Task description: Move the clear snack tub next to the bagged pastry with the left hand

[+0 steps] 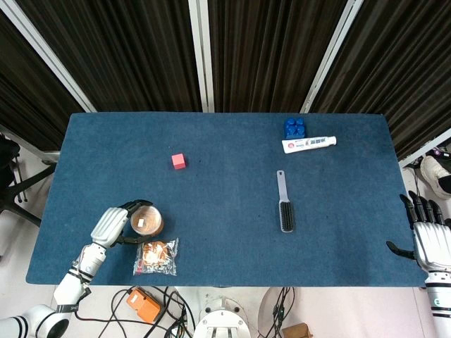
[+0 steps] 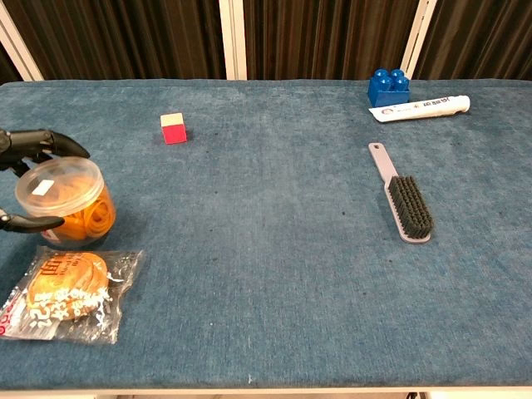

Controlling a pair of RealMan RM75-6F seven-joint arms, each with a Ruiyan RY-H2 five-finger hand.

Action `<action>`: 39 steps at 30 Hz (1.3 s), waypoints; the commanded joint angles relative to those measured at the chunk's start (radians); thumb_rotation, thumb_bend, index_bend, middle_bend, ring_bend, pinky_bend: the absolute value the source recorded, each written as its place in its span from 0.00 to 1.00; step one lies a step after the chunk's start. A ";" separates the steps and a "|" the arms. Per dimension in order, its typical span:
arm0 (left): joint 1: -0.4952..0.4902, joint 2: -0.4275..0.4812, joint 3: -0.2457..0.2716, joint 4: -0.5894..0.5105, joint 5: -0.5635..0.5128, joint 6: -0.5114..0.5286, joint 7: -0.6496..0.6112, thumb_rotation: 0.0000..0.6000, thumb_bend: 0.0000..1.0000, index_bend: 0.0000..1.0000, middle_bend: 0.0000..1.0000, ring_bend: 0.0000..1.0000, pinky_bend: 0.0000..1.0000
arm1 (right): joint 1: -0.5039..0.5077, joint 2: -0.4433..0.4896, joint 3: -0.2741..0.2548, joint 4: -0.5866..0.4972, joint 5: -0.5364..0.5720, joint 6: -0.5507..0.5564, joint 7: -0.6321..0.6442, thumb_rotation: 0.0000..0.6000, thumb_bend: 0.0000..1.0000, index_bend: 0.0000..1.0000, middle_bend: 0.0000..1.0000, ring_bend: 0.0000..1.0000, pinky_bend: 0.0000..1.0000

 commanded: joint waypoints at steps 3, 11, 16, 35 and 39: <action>-0.009 0.004 0.016 0.040 0.018 -0.051 -0.073 1.00 0.15 0.38 0.35 0.31 0.33 | -0.001 -0.001 -0.001 0.000 -0.001 0.002 -0.003 1.00 0.27 0.00 0.00 0.00 0.00; -0.030 0.035 0.029 0.030 0.031 -0.114 -0.073 1.00 0.00 0.05 0.08 0.02 0.18 | 0.000 -0.003 0.000 -0.001 0.000 0.002 -0.006 1.00 0.27 0.00 0.00 0.00 0.00; -0.026 0.060 0.024 0.000 0.059 -0.081 -0.109 1.00 0.00 0.00 0.04 0.00 0.15 | -0.001 -0.004 0.000 0.000 -0.002 0.004 -0.005 1.00 0.27 0.00 0.00 0.00 0.00; 0.389 0.267 0.039 -0.133 0.024 0.510 0.401 1.00 0.08 0.00 0.00 0.00 0.04 | -0.013 -0.048 -0.032 -0.014 -0.058 0.041 -0.114 1.00 0.27 0.00 0.00 0.00 0.00; 0.403 0.261 0.052 -0.092 0.091 0.532 0.417 1.00 0.10 0.00 0.00 0.00 0.04 | -0.010 -0.060 -0.041 -0.013 -0.072 0.037 -0.135 1.00 0.27 0.00 0.00 0.00 0.00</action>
